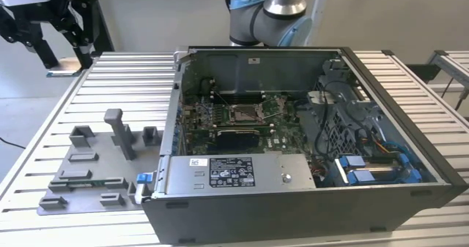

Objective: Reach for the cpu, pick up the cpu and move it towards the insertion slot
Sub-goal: 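Pick up the cpu and move it towards the insertion slot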

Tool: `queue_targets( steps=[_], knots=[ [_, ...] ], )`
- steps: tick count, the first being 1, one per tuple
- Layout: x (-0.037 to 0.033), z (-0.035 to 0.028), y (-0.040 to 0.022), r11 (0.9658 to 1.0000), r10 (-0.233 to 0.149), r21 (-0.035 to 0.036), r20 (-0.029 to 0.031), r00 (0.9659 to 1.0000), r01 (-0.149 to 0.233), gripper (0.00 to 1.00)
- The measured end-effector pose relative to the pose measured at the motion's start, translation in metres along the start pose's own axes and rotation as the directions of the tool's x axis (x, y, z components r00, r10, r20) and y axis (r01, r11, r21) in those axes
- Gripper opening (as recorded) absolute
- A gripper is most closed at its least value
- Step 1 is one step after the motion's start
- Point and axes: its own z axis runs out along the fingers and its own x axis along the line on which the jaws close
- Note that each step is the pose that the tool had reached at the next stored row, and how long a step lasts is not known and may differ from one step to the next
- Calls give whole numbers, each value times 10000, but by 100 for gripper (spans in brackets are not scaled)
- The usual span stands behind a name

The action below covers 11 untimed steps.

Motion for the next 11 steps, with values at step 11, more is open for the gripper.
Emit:
queue_targets(
  steps=[11],
  knots=[
    [-230, 0, 9, 10000, 1, 0, 0, 10000, -1, 0]
  ],
)
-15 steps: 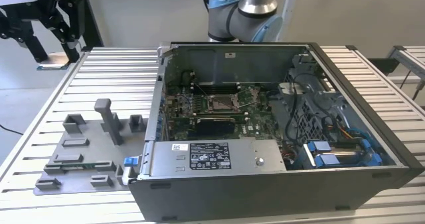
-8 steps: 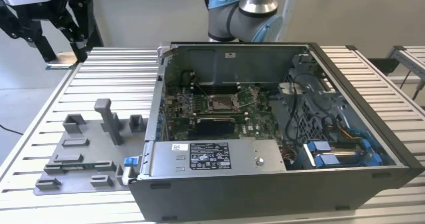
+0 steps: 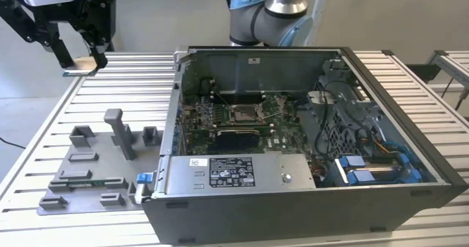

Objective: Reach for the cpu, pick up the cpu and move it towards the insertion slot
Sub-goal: 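Pick up the cpu and move it towards the insertion slot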

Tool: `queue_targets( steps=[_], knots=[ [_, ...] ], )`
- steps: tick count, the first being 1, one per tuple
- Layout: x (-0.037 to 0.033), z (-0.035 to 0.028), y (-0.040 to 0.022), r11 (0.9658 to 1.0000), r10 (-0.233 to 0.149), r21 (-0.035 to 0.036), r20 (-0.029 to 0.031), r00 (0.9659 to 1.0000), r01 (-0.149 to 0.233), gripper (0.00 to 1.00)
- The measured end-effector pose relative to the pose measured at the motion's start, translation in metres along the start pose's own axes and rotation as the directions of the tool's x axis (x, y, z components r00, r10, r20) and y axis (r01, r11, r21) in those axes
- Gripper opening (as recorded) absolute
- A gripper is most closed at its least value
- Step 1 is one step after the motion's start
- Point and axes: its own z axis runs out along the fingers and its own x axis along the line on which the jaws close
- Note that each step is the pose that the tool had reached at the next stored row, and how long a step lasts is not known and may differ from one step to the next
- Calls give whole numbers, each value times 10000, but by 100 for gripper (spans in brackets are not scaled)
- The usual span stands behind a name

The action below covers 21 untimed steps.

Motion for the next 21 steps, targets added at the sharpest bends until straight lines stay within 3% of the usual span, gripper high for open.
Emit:
queue_targets(
  steps=[8, 21],
  knots=[
    [-185, 0, 5, 10000, -1, 0, 0, 10000, 1, 0],
    [-347, 0, 7, 10000, -2, 0, 0, 10000, 2, 0]
  ],
)
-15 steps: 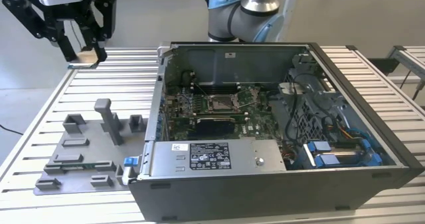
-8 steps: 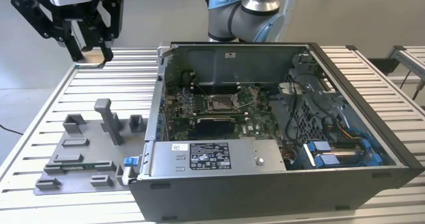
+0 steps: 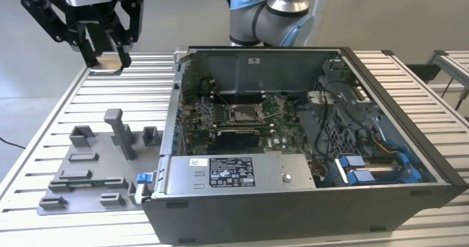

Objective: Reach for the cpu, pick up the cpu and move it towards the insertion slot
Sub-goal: 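Pick up the cpu and move it towards the insertion slot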

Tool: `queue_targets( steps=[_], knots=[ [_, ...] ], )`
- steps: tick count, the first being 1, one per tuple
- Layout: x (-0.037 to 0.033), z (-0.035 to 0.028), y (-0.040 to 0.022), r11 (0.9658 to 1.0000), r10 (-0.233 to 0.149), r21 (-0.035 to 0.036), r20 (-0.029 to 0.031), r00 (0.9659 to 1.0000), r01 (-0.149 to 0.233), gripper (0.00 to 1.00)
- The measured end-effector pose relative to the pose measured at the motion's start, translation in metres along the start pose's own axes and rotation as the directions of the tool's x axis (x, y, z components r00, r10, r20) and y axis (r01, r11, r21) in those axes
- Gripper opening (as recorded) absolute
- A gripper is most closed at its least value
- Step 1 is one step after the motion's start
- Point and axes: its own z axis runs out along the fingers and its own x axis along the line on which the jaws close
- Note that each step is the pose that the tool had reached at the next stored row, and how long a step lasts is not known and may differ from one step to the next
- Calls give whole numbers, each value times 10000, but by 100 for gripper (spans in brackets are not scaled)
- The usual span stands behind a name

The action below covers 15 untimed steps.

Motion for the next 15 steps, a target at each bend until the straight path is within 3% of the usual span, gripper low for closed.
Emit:
queue_targets(
  steps=[13, 15],
  knots=[
    [-159, 0, 2, 10000, 0, 0, 0, 10000, 0, 0],
    [-212, -1, 4, 10000, 1, 0, -1, 10000, -1, 0]
  ],
)
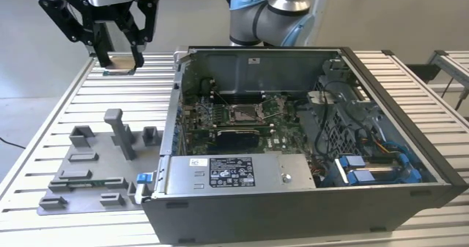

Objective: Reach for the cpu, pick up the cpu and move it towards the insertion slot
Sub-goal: 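Pick up the cpu and move it towards the insertion slot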

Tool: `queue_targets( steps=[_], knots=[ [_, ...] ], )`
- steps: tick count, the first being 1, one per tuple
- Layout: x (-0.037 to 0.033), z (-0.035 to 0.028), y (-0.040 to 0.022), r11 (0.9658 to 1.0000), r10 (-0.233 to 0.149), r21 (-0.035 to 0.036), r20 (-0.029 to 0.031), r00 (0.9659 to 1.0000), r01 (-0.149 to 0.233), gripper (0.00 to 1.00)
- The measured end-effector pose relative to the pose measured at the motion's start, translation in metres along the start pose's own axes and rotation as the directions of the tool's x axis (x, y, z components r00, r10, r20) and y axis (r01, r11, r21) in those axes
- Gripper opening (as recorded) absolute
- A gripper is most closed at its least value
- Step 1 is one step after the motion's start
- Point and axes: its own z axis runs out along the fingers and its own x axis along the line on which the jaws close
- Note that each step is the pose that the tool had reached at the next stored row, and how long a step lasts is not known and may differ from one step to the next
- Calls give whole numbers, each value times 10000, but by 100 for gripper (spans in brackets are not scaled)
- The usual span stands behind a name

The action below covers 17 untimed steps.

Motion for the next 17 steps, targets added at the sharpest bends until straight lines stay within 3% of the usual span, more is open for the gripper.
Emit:
queue_targets(
  steps=[7, 17],
  knots=[
    [-231, 0, 9, 10000, 0, 0, 0, 10000, 0, 0],
    [-389, 1, 14, 10000, 0, 0, 1, 10000, 0, 0]
  ],
)
